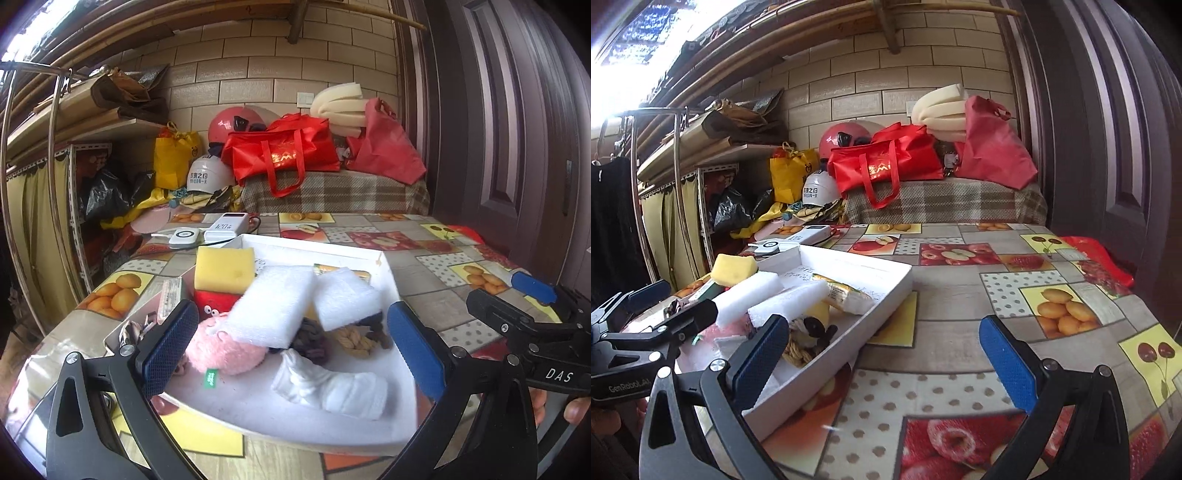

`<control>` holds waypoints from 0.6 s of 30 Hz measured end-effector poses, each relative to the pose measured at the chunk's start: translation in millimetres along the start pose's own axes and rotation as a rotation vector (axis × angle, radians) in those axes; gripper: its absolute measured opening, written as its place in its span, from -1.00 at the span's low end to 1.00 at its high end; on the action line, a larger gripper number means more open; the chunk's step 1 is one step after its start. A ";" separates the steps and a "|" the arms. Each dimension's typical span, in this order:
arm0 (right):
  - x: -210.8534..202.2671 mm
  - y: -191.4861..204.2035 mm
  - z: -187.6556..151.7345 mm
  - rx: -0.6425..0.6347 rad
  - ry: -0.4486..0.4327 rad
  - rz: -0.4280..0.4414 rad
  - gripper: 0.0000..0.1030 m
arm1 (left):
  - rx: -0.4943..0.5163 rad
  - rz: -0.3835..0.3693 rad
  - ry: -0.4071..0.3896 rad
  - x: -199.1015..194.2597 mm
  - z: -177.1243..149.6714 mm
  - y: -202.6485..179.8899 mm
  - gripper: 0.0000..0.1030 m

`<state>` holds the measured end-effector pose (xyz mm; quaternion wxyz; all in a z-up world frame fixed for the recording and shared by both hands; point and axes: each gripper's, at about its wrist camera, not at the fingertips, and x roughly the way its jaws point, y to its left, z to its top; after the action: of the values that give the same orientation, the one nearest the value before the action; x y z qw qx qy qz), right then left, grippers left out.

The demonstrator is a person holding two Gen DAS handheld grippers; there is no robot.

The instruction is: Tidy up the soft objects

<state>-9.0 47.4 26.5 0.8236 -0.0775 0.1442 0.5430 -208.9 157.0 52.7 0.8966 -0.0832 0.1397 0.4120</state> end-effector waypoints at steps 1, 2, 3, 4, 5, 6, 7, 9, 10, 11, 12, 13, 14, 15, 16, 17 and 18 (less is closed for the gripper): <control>-4.7 -4.7 -1.1 0.012 0.003 -0.004 1.00 | -0.006 0.000 -0.001 -4.2 -0.7 -2.6 1.00; -7.7 -8.7 -1.7 0.023 0.004 -0.009 1.00 | -0.012 0.002 0.001 -8.0 -1.2 -5.5 1.00; -11.2 -13.7 -1.9 0.038 0.001 -0.015 1.00 | -0.017 0.004 0.006 -10.7 -1.1 -6.7 1.00; -15.4 -19.2 -1.7 0.056 -0.006 -0.022 1.00 | -0.023 0.006 0.011 -13.5 -1.2 -8.3 1.00; -21.1 -26.4 -1.8 0.083 -0.024 -0.031 1.00 | -0.027 0.012 0.016 -16.4 -1.8 -10.1 1.00; -28.4 -34.7 -1.9 0.121 -0.055 -0.036 1.00 | -0.031 0.025 0.020 -20.0 -3.2 -11.6 1.00; -34.8 -41.2 -2.0 0.154 -0.085 -0.037 1.00 | -0.035 0.049 0.024 -22.5 -4.3 -13.1 1.00; -51.0 -56.8 -3.3 0.232 -0.164 -0.032 1.00 | -0.039 0.132 0.030 -29.1 -7.0 -15.8 1.00; -58.2 -62.6 -4.2 0.259 -0.195 -0.043 1.00 | -0.041 0.164 0.032 -31.7 -8.1 -15.2 1.00; -65.6 -67.6 -4.9 0.279 -0.220 -0.059 1.00 | -0.042 0.178 0.032 -33.8 -8.9 -15.6 1.00; -71.7 -70.9 -3.8 0.280 -0.231 -0.075 1.00 | -0.037 0.162 0.036 -34.9 -9.9 -16.6 1.00; -76.7 -72.3 -2.9 0.264 -0.226 -0.098 1.00 | -0.026 0.146 0.049 -34.3 -11.0 -18.9 1.00; -79.8 -71.6 -2.0 0.222 -0.202 -0.136 1.00 | -0.005 0.136 0.072 -31.7 -12.1 -22.8 1.00; -81.6 -69.7 -2.8 0.179 -0.174 -0.170 1.00 | 0.013 0.136 0.090 -29.6 -13.5 -26.8 1.00; -83.7 -68.3 -5.1 0.146 -0.141 -0.192 1.00 | 0.029 0.137 0.103 -27.7 -14.2 -30.5 1.00; -86.5 -68.4 -7.3 0.140 -0.124 -0.196 1.00 | 0.042 0.138 0.105 -27.3 -14.8 -33.6 1.00; -90.6 -69.4 -9.2 0.141 -0.118 -0.201 1.00 | 0.054 0.143 0.105 -27.1 -14.9 -36.1 1.00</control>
<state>19.7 -61.9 44.9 0.8843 -0.0016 0.1247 0.4499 -201.0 110.3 48.5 0.8582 -0.0701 0.2030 0.4661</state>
